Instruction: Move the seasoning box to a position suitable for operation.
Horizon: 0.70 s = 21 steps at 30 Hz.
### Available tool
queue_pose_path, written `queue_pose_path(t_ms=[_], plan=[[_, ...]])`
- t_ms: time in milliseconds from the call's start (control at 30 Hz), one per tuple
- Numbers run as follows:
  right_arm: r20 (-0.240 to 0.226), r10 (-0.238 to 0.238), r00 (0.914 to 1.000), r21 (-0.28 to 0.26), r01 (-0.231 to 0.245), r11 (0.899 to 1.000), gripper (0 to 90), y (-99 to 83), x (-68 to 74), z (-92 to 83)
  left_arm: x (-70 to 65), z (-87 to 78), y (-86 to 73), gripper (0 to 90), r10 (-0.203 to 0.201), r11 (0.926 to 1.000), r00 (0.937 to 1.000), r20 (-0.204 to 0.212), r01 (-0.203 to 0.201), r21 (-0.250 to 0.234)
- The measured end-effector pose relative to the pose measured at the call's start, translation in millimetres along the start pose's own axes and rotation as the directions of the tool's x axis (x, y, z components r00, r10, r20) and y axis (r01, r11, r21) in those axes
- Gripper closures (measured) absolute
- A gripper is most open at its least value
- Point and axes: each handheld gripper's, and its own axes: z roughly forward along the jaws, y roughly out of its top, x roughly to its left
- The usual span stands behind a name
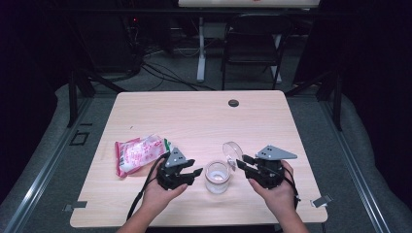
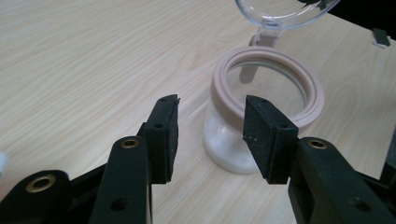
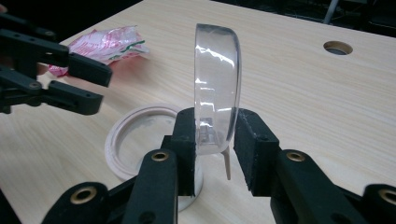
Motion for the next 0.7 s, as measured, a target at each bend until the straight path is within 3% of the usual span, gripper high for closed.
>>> queue_pose_path(t_ms=[200,367,500,700], plan=[[0.0,0.026,0.9996,-0.012,-0.026,1.0,71.6,5.3,-15.5,10.3,14.9,-20.3,-9.3,56.1,-0.041,0.9988,0.997,-0.066,0.039,-0.032],[-0.011,0.035,0.9993,-0.015,-0.035,0.999,72.7,7.9,-24.1,15.0,26.4,-33.2,-15.1,56.2,-0.074,0.9963,0.9929,-0.094,0.069,-0.052],[-0.011,0.034,0.9993,-0.017,-0.035,0.999,73.5,10.3,-26.9,19.6,36.5,-42.4,-21.0,56.1,-0.098,0.9939,0.9886,-0.114,0.091,-0.062],[0.006,0.007,1.0,-0.006,-0.007,1.0,69.9,13.0,-24.3,21.8,53.7,-55.1,-29.4,55.5,-0.134,0.9899,0.9773,-0.164,0.124,-0.069]])
